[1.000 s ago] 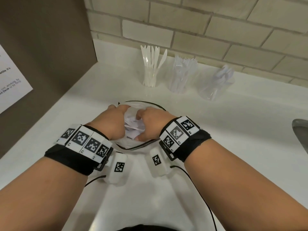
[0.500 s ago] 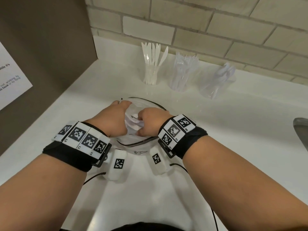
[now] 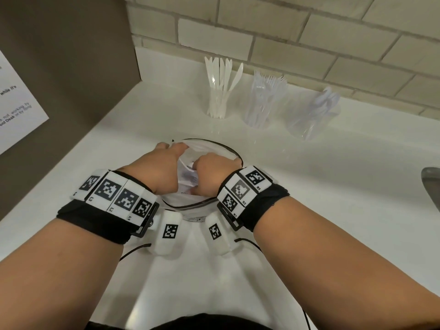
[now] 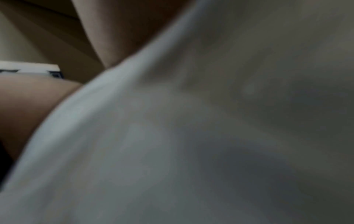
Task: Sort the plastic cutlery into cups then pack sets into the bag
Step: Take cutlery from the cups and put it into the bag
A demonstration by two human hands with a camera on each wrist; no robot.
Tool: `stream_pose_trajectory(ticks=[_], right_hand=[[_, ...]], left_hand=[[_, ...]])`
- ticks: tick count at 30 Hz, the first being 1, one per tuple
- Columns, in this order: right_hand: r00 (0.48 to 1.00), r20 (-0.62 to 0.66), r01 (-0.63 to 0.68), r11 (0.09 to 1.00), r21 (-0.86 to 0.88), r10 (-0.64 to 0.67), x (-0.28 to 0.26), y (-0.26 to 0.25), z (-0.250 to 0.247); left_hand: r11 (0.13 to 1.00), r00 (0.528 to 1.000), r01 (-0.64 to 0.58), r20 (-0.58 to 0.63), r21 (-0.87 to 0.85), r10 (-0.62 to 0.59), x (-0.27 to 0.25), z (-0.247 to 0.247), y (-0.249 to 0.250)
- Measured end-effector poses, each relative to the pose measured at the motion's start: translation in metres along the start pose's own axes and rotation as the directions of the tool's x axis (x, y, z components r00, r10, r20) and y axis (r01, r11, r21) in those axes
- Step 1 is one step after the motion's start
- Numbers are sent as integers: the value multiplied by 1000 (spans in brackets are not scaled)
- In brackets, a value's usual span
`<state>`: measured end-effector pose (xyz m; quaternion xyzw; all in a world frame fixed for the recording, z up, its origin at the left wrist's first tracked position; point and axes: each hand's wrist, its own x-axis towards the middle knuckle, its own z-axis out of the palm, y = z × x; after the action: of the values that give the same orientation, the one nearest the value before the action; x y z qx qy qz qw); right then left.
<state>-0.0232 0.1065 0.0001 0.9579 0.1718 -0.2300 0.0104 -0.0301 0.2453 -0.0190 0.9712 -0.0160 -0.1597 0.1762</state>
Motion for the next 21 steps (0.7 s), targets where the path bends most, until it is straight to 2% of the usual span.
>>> stream_pose_trajectory(ticks=[8, 11, 14, 18, 21], right_hand=[[995, -74, -68, 998, -15, 67, 3, -5, 3], [994, -106, -16, 995, 100, 26, 1, 5, -3], [996, -82, 37, 986, 164, -23, 0, 18, -4], [999, -21, 49, 988, 144, -46, -2, 20, 7], [997, -80, 9, 995, 99, -1, -3, 18, 8]], left_hand=[[999, 999, 51, -3, 16, -51, -5, -2, -4], [996, 996, 84, -46, 26, -83, -7, -8, -4], [995, 989, 101, -107, 4, -100, -8, -15, -3], [999, 998, 0, -63, -45, -3, -8, -9, 3], [995, 998, -44, -48, -95, 40, -11, -9, 10]])
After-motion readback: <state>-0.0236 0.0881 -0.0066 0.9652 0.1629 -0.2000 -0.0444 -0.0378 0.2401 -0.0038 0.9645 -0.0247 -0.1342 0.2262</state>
